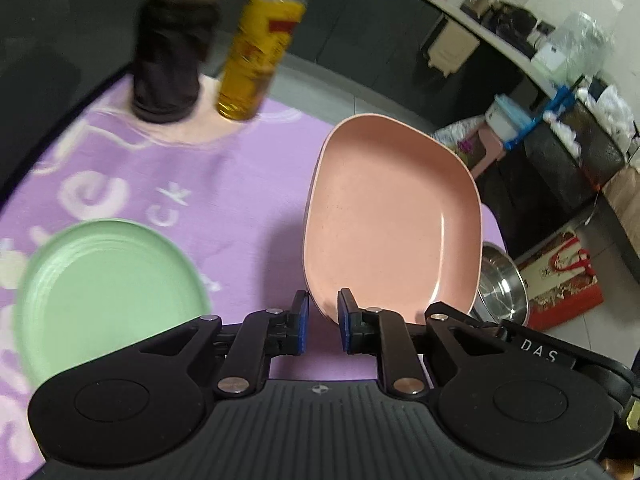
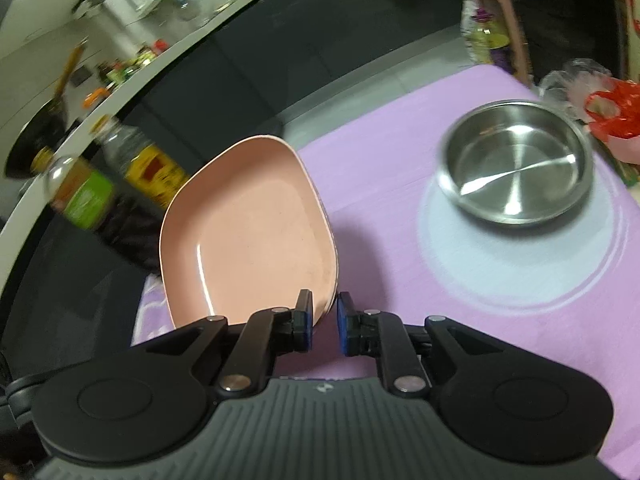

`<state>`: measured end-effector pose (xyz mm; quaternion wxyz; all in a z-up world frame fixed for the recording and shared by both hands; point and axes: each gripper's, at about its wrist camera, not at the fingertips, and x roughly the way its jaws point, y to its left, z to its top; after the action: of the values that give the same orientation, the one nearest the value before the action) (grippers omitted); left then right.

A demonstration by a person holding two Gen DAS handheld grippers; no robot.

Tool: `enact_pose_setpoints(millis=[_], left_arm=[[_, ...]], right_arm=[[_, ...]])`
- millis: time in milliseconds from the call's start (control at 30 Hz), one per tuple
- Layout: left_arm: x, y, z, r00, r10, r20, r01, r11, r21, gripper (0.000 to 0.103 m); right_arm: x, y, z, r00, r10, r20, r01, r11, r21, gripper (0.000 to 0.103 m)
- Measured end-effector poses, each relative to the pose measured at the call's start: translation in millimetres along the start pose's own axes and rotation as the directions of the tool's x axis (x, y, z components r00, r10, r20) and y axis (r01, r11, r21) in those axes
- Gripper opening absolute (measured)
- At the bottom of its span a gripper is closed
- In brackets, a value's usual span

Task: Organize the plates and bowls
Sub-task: 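Grip the pink dish's rim with the left tool and lift it, then lower the pink dish onto the green plate and open the left tool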

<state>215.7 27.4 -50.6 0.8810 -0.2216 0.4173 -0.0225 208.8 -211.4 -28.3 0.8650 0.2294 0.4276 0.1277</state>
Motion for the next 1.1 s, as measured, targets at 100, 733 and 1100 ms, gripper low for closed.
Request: enact_pose_setpoints(millis=[100, 733, 1100], left_arm=[[-18, 13, -4, 1.000, -0.001, 0.029, 0.002, 1.000, -0.007, 0.015], [-69, 115, -29, 0.998, 0.009, 0.065, 0.000, 0.991, -0.135, 0.016], [-66, 136, -39, 0.999, 0.015, 0.040, -0.009, 0.989, -0.148, 0.016]], right_arm=[[-4, 14, -8, 0.999, 0.027, -0.018, -0.027, 0.999, -0.031, 0.008], [20, 107, -65, 0.987, 0.013, -0.157, -0.048, 0.975, -0.218, 0.009], [33, 123, -82, 0.980, -0.035, -0.198, -0.015, 0.968, -0.250, 0.010]])
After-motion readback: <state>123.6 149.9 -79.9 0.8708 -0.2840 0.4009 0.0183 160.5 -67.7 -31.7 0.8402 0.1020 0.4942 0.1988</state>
